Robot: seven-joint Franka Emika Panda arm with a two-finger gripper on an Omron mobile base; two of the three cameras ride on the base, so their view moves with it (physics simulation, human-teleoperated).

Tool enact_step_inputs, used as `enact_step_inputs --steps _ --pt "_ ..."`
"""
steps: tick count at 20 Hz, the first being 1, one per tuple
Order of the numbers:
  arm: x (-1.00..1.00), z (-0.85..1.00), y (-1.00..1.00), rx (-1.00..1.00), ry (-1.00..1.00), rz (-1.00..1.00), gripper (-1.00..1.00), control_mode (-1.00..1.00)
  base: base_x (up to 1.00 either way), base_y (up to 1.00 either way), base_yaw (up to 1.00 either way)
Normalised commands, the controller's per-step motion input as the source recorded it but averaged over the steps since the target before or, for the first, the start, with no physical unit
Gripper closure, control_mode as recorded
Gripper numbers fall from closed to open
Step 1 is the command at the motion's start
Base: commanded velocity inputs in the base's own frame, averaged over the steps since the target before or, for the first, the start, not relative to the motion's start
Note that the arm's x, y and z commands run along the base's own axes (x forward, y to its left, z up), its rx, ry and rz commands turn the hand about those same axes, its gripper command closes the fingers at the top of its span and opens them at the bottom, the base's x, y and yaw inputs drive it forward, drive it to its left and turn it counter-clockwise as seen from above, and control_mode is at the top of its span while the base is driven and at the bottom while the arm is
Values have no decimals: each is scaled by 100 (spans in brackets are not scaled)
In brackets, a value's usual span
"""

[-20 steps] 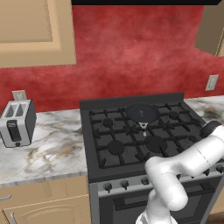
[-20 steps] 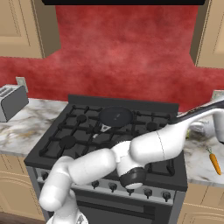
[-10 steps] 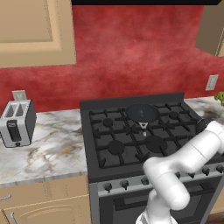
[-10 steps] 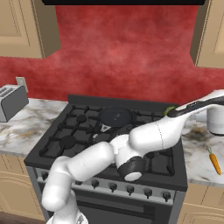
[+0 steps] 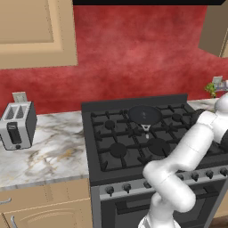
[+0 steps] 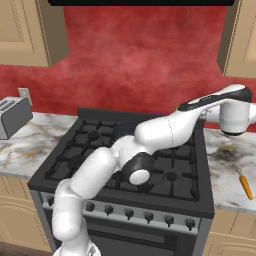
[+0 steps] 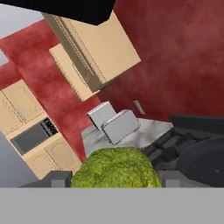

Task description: Put the carrot and broccoli in the pan. Then turn on the rear center burner and set the heat to medium.

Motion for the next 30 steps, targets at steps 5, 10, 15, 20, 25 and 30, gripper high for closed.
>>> enact_step_inputs --steps 5,10,15,20,25,30 --pt "-43 0 100 -1 -18 0 100 -100 0 0 0" --pt "-42 1 99 -2 -15 0 100 -100 0 0 0" --pt "-42 9 79 -2 -9 -2 100 -100 0 0 0" --pt "-5 0 70 -12 2 -11 100 -100 0 0 0" --pt "0 0 51 -19 16 -14 100 -100 0 0 0" --pt "0 0 33 -19 22 -20 100 -100 0 0 0"
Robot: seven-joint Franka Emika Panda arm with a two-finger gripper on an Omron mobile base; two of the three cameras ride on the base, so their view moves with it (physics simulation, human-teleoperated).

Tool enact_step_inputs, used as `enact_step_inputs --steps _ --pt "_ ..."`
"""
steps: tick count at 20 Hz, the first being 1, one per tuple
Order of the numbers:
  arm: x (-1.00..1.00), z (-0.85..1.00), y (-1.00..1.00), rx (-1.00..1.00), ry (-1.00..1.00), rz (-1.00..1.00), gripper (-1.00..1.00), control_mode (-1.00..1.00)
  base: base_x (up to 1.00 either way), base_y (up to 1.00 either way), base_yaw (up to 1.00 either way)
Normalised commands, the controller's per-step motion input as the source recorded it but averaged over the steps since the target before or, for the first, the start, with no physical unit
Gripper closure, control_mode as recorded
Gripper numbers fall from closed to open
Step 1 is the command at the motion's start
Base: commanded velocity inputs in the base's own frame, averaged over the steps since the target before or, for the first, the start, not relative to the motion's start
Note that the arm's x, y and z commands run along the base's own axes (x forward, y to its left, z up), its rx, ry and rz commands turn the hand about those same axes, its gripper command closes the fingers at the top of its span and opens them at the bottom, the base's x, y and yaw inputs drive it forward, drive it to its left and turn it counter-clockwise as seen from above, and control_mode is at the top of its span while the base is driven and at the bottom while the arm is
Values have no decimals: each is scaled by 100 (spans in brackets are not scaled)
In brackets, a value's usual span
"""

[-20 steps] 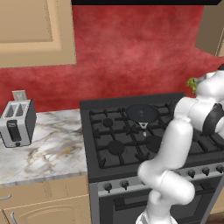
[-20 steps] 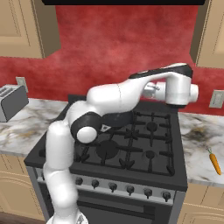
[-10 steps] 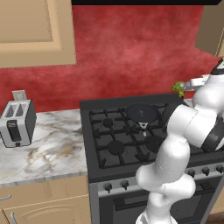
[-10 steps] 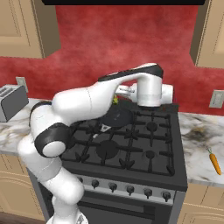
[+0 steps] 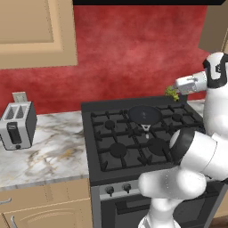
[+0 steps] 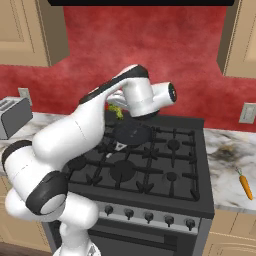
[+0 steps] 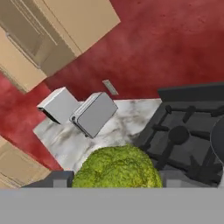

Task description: Put the carrot and broccoli in the pan. Then turn on the rear center burner and set the heat to medium.

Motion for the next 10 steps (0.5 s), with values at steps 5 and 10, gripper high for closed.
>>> enact_step_inputs --steps 5,10 --pt "0 0 3 -21 26 -27 100 -100 0 0 0" --pt "0 0 0 -24 24 -25 100 -100 0 0 0"
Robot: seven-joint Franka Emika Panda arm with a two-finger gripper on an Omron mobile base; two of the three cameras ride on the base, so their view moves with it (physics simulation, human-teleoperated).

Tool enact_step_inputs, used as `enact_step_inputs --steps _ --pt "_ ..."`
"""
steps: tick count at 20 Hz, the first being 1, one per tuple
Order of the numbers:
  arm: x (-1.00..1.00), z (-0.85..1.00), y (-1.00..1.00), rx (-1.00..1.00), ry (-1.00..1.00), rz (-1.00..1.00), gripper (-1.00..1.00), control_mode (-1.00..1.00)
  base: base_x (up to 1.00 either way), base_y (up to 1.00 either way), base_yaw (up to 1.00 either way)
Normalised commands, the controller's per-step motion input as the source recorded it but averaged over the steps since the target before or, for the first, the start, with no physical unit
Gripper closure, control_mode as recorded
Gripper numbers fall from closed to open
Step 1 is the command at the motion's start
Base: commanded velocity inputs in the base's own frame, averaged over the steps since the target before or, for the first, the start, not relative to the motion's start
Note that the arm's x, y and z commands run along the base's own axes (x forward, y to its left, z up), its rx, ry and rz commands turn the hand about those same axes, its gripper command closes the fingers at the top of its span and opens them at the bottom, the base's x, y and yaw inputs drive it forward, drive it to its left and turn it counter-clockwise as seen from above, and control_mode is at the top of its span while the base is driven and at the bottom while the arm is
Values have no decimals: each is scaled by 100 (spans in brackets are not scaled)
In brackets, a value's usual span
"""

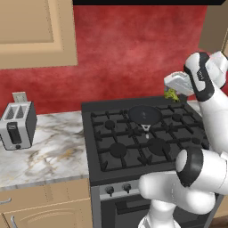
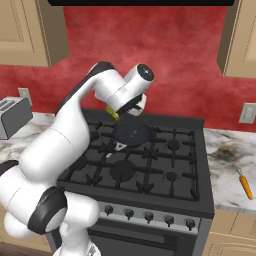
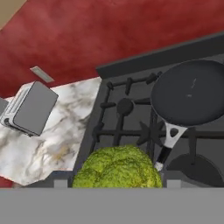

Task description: Put the carrot and broccoli in the pan. Then turn on the rear center burner and set the heat to medium.

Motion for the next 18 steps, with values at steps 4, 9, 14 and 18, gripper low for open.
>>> enact_step_inputs --steps 4,9,14,18 --pt "1 0 2 -27 17 -19 100 -100 0 0 0" --pt "27 -22 13 -21 15 -14 100 -100 0 0 0" --pt "32 -29 2 -10 8 -10 100 -100 0 0 0" --pt "41 -46 0 -3 2 -7 100 -100 0 0 0"
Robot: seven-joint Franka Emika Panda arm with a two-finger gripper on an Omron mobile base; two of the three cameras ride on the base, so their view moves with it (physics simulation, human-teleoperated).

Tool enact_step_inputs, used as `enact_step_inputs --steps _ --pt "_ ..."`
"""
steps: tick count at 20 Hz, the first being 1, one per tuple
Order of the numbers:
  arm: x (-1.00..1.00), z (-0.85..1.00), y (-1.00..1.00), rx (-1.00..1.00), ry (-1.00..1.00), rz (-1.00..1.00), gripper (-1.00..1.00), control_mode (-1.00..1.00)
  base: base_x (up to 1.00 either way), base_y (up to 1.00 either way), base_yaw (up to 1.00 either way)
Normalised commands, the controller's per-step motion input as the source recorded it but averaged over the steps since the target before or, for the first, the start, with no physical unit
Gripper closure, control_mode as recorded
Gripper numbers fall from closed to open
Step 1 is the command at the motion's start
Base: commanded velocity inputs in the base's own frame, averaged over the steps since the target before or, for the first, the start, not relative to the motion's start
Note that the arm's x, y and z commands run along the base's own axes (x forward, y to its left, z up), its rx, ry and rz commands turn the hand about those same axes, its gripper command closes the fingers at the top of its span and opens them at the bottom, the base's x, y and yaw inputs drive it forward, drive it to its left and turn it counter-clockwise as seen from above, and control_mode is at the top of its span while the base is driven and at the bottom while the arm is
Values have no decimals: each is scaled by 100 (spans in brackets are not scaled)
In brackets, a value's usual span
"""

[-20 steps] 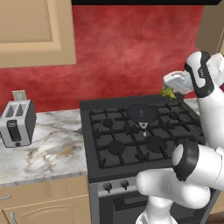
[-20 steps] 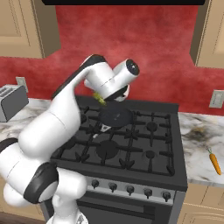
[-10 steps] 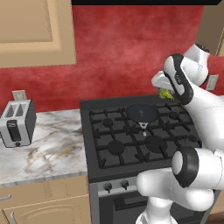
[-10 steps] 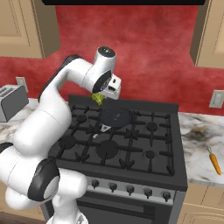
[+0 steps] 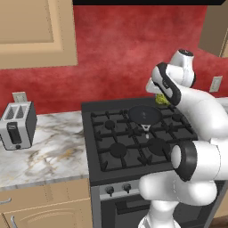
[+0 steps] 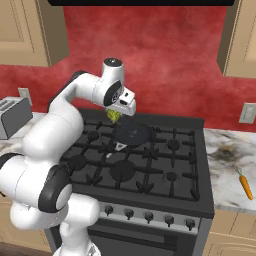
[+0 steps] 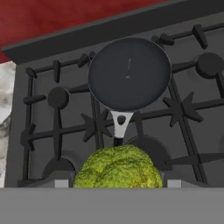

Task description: Put the carrot and broccoli in the pan. Then turn on the rear center burner and set the heat to medium.

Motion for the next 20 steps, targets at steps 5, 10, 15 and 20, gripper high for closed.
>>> enact_step_inputs --steps 5,10,15,20 --pt "47 -47 0 0 0 -5 100 -100 0 0 0" --pt "39 -48 0 0 0 -5 100 -100 0 0 0" --pt "29 -49 -1 0 0 -7 100 -100 0 0 0" --pt "12 -25 -12 -1 0 -8 100 -100 0 0 0"
